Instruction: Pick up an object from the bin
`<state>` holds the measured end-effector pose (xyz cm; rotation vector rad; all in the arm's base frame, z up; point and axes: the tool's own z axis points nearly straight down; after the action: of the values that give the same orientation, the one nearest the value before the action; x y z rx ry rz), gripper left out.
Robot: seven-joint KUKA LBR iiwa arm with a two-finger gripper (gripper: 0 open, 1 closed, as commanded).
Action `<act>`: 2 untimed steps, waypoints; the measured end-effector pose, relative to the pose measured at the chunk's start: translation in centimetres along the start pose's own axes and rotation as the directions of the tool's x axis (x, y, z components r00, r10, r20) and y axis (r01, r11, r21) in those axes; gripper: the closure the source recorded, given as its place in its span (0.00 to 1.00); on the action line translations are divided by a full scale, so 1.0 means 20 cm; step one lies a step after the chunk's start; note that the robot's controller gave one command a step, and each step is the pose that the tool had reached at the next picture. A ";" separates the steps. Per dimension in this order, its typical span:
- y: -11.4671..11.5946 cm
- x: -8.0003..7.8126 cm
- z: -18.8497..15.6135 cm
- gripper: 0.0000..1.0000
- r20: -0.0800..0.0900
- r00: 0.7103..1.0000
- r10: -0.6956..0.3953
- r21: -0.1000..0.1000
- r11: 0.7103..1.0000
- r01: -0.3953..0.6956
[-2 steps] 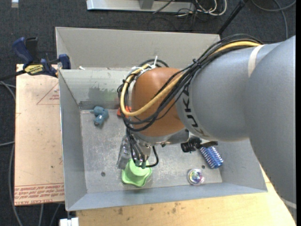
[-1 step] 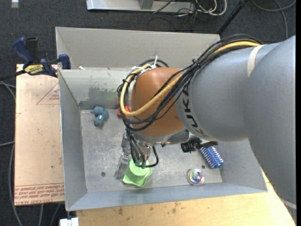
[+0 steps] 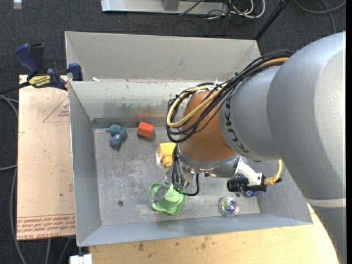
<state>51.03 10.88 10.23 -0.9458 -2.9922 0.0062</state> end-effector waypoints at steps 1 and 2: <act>-0.20 -0.10 0.14 0.00 0.003 0.932 -0.363 -0.005 0.932 0.364; -0.19 -0.10 0.13 1.00 0.006 0.931 -0.365 -0.007 0.931 0.365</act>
Offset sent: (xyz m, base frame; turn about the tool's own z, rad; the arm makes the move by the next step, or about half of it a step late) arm -0.0071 -0.0437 -0.0291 -0.3743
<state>50.52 6.62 7.67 -0.3749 -3.1218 -0.0048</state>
